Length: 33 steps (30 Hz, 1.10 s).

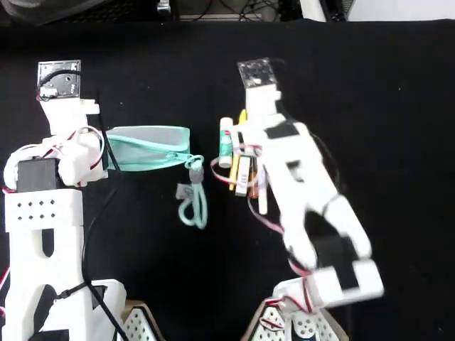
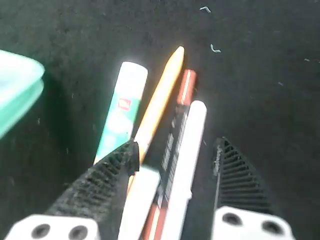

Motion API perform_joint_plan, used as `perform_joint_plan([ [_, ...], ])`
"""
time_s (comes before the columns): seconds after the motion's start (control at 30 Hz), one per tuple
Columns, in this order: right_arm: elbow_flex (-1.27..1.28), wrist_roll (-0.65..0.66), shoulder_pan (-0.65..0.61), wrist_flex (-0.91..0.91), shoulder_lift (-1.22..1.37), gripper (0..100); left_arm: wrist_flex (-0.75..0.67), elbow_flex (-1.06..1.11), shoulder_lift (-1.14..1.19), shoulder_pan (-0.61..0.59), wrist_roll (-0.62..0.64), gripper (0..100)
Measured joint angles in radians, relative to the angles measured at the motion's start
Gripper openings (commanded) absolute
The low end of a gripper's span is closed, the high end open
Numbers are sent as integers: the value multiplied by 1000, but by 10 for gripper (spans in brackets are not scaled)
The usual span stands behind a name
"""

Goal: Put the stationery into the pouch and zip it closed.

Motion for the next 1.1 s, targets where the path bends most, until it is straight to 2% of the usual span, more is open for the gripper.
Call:
perform_joint_plan([
  [0.37, -391, -34, -80, 61, 374, 240, 0, 0, 0, 0, 0, 30],
  [0.77, -848, -37, -78, 404, 710, 239, -5, 12, 0, 0, 0, 30],
  [0.83, -918, -37, -77, 437, 761, 211, -5, 12, 0, 0, 0, 30],
  [1.03, -1106, -37, -71, 546, 864, 8, -5, 12, 0, 0, 0, 30],
  [1.1, -1158, -37, -69, 569, 888, 21, -5, 12, 0, 0, 0, 30],
])
